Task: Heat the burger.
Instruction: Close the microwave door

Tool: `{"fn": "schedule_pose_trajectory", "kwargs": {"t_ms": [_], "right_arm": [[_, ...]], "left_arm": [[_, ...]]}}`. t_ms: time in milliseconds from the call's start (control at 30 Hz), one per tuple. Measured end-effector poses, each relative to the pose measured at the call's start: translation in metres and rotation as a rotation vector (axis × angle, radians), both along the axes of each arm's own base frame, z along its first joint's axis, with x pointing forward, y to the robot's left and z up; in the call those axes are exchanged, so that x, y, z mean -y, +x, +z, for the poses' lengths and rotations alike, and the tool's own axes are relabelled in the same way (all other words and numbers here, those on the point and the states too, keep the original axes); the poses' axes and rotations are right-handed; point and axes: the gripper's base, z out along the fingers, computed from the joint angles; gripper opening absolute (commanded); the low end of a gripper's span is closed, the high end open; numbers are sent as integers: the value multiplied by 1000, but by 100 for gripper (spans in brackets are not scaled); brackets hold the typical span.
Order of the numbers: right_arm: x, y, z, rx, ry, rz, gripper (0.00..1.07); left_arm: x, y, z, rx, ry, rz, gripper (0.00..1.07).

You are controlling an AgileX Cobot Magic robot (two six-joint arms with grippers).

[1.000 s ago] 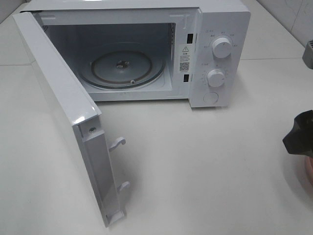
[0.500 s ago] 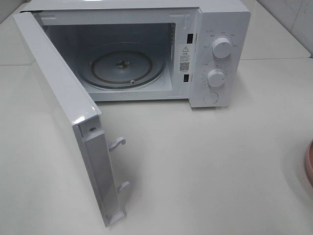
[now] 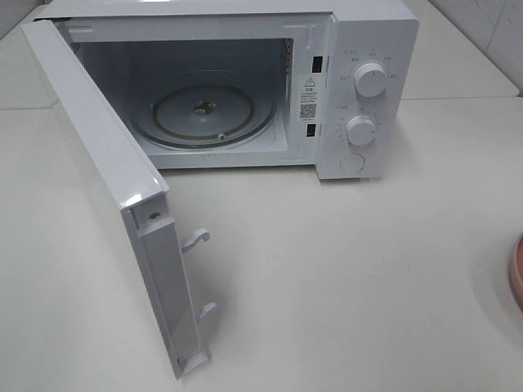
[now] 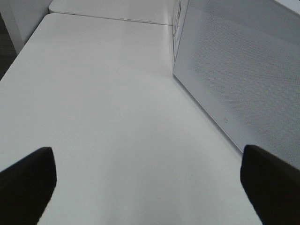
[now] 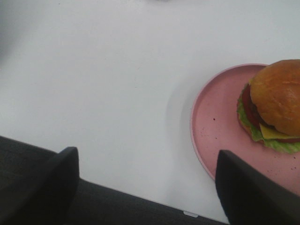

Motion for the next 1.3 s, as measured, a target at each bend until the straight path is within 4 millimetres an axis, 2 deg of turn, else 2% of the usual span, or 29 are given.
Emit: {"fn": "schedule_pose_trajectory", "kwargs": {"t_ms": [300,367,833,1300], "right_arm": [[10,-16,5,165,53,-144,76],[13,-23,4,252,70,-200,76],[15,-42,-2,350,90,-258,76],[15,-43,-2,351,91,-263,74]], "left_arm": [[0,0,0,0,0,0,100],[0,0,0,0,0,0,100],[0,0,0,0,0,0,100],[0,0,0,0,0,0,100]]}}
